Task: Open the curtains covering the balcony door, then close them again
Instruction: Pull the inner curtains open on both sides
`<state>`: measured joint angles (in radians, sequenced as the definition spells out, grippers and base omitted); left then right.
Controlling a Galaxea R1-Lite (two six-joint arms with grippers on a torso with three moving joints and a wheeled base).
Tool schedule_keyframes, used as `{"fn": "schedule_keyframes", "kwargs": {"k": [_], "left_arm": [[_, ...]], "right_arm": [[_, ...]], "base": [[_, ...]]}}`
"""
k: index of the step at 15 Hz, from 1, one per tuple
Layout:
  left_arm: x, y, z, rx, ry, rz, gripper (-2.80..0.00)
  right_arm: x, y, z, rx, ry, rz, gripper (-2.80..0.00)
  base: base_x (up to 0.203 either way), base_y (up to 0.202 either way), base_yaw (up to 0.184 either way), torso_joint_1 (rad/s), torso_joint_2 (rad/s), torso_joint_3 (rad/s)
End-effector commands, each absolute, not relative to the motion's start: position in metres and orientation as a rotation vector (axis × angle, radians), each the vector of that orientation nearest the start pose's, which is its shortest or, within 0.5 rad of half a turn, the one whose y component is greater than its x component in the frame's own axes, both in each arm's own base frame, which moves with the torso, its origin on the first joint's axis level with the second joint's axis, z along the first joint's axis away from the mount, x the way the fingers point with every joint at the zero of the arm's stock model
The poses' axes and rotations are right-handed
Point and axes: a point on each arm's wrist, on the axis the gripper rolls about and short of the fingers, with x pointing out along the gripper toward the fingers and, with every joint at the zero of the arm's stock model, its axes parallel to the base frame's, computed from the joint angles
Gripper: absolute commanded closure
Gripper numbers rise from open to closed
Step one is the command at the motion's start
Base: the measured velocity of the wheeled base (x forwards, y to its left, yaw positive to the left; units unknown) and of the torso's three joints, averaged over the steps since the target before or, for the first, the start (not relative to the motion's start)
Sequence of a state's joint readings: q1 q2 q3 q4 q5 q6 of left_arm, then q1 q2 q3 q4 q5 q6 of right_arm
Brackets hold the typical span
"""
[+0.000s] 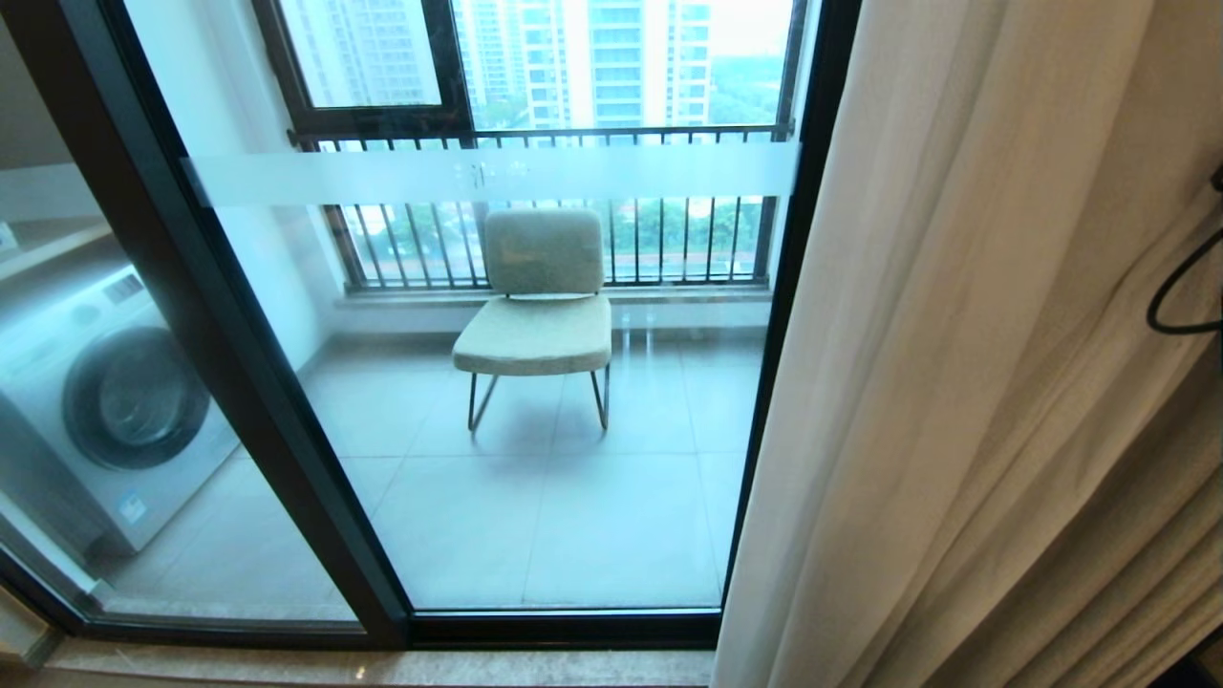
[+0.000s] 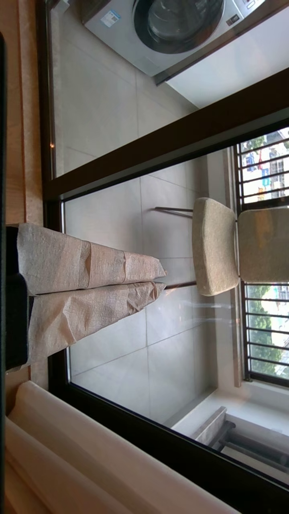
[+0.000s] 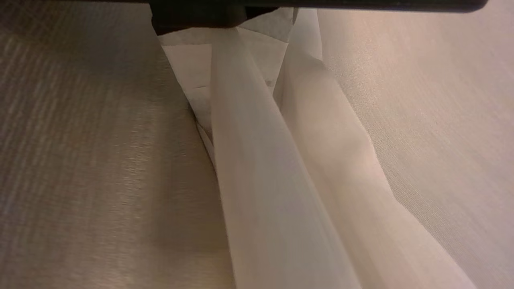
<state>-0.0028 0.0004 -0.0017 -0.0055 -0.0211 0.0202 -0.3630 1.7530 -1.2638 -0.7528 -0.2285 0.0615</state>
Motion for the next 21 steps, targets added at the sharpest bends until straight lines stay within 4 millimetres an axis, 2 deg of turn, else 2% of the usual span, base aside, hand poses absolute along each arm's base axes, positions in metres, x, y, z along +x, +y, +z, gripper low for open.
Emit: {"fn": "schedule_keyframes", "kwargs": {"k": [1, 7, 10, 12, 14, 16, 19, 21], "left_arm": [[-0.023, 0.000, 0.077, 0.021, -0.008, -0.023, 0.00], [-0.023, 0.000, 0.076, 0.020, -0.007, -0.024, 0.00], [-0.023, 0.000, 0.077, 0.020, -0.008, -0.024, 0.00], [-0.023, 0.000, 0.077, 0.021, -0.008, -0.024, 0.00], [-0.023, 0.000, 0.076, 0.020, -0.007, -0.024, 0.00], [-0.023, 0.000, 0.077, 0.020, -0.008, -0.024, 0.00], [-0.023, 0.000, 0.077, 0.021, -0.008, -0.024, 0.00], [-0.023, 0.000, 0.076, 0.021, -0.007, -0.024, 0.00]], "right_arm": [[0.310, -0.156, 0.302, 0.032, -0.280, -0.668, 0.00], [0.291, -0.222, 0.286, 0.029, -0.256, -0.847, 0.00], [0.288, -0.242, 0.287, 0.020, -0.268, -0.893, 0.00], [0.287, -0.242, 0.287, 0.019, -0.270, -0.894, 0.00], [0.286, -0.237, 0.293, 0.014, -0.282, -0.883, 0.00], [0.289, -0.218, 0.301, 0.012, -0.300, -0.835, 0.00], [0.292, -0.176, 0.312, 0.008, -0.314, -0.732, 0.00], [0.295, -0.140, 0.316, 0.014, -0.314, -0.635, 0.00]], "base": [[0.000, 0.000, 0.000, 0.000, 0.00, 0.000], [0.000, 0.000, 0.000, 0.000, 0.00, 0.000], [0.000, 0.000, 0.000, 0.000, 0.00, 0.000], [0.000, 0.000, 0.000, 0.000, 0.00, 0.000], [0.000, 0.000, 0.000, 0.000, 0.00, 0.000], [0.000, 0.000, 0.000, 0.000, 0.00, 0.000], [0.000, 0.000, 0.000, 0.000, 0.00, 0.000], [0.000, 0.000, 0.000, 0.000, 0.00, 0.000]]}}
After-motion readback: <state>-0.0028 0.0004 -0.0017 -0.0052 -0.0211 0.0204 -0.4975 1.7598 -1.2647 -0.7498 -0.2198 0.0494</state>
